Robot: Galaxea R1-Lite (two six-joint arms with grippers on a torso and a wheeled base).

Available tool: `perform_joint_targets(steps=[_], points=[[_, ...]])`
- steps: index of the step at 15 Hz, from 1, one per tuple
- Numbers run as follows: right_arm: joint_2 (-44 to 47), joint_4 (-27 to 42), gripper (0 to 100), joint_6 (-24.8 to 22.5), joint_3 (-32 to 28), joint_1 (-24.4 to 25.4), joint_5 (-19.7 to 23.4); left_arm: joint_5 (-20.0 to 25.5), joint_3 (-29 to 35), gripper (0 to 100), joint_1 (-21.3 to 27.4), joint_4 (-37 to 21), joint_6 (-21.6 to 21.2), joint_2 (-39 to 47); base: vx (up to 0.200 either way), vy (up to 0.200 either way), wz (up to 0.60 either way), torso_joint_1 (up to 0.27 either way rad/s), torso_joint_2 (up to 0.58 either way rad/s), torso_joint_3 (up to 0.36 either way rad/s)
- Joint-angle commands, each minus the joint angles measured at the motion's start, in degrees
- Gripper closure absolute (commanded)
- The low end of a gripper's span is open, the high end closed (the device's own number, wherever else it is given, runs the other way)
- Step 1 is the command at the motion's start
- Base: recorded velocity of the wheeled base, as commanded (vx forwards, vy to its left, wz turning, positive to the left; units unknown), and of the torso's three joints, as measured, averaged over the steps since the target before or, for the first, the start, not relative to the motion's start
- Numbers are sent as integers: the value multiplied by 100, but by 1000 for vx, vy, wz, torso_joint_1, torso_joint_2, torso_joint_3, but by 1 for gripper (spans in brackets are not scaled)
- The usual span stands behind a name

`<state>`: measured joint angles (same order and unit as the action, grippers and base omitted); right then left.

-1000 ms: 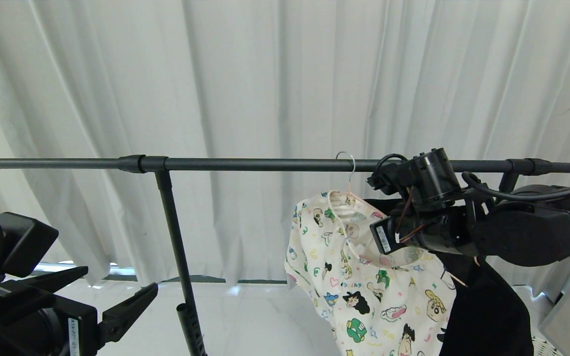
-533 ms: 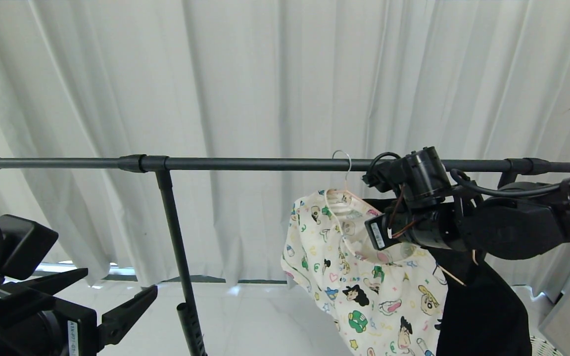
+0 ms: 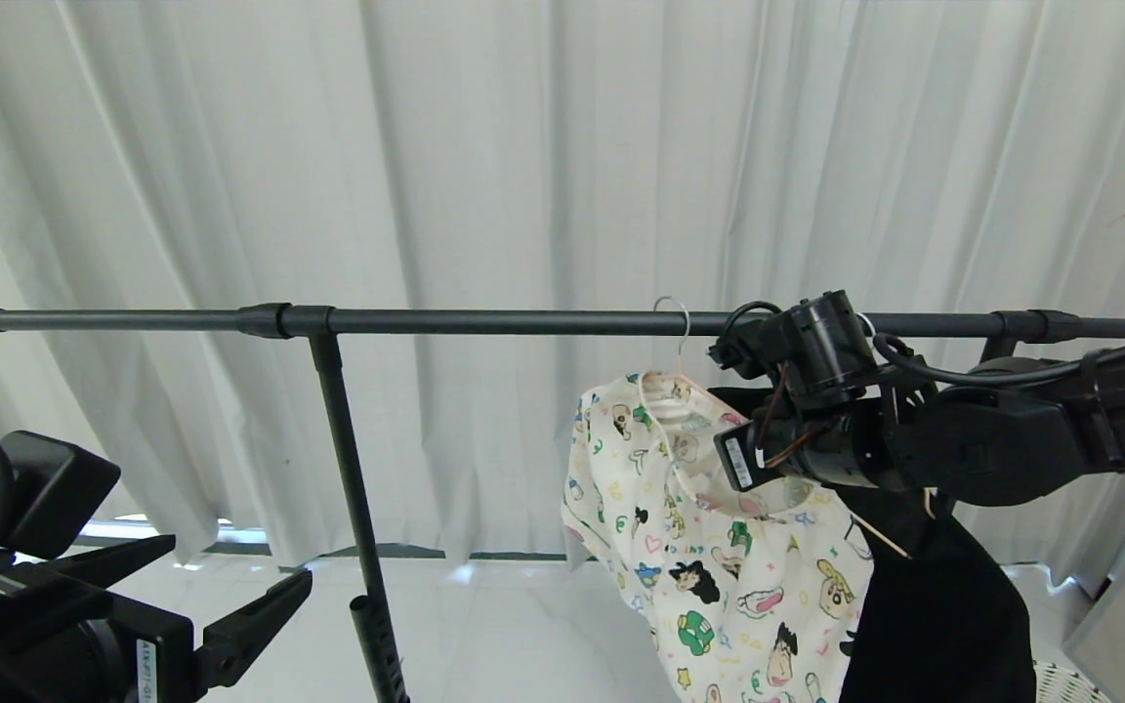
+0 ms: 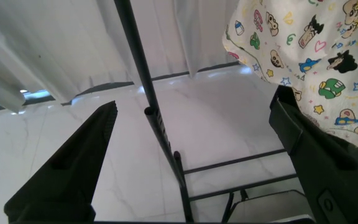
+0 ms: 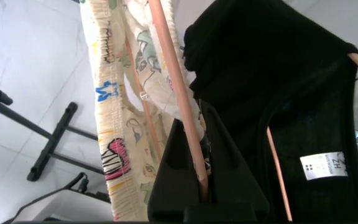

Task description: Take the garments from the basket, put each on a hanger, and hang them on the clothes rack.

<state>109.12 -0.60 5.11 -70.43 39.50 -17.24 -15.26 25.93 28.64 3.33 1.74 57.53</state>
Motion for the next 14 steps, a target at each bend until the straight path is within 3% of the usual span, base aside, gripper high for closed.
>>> perform_joint_targets(steps=[1,9,10,14], points=[[-5,-2,100,-1,11,49,1,-3,0,0,2,1,1,4,0,0,0,0,0,0],[-101,148,100,201,-6,120,-8,-3,0,0,2,1,1,-13,0,0,0,0,0,0],[-101,130,0,201,-6,120,-8,-3,0,0,2,1,1,-13,0,0,0,0,0,0],[-286,-72,0,263,-6,137,-8,-3,9,0,10,1,1,-5,0,0,0,0,0,0]])
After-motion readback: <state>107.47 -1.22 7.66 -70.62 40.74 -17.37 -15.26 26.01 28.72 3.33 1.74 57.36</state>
